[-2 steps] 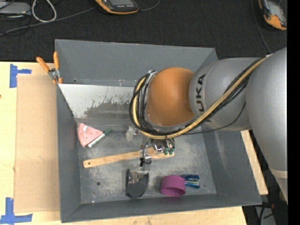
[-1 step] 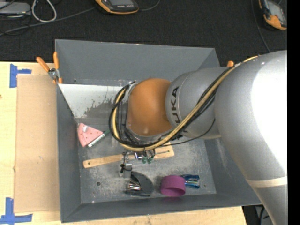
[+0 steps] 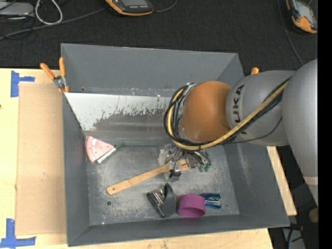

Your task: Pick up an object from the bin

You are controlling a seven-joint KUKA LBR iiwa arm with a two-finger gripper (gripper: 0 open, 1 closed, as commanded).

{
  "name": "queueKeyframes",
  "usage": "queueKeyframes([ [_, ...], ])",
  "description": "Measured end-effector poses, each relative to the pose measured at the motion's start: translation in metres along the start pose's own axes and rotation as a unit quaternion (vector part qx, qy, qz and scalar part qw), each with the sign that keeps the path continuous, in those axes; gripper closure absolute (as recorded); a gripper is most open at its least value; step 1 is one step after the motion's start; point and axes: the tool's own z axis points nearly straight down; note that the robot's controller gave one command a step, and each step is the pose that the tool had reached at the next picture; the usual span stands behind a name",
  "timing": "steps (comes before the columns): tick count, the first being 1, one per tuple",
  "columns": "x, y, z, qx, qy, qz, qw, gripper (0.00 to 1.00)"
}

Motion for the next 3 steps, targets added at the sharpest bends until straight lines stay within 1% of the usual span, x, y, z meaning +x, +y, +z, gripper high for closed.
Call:
queueKeyframes([
  [1,0.0,0.0,0.0,0.0,0.0,0.0,1.0,1.0],
  [2,0.003,0.001,-0.014,-0.001,0.0047,0.001,1.0,1.0],
  [3,0.001,0.001,-0.044,0.0,0.0011,0.0,1.0,1.0],
])
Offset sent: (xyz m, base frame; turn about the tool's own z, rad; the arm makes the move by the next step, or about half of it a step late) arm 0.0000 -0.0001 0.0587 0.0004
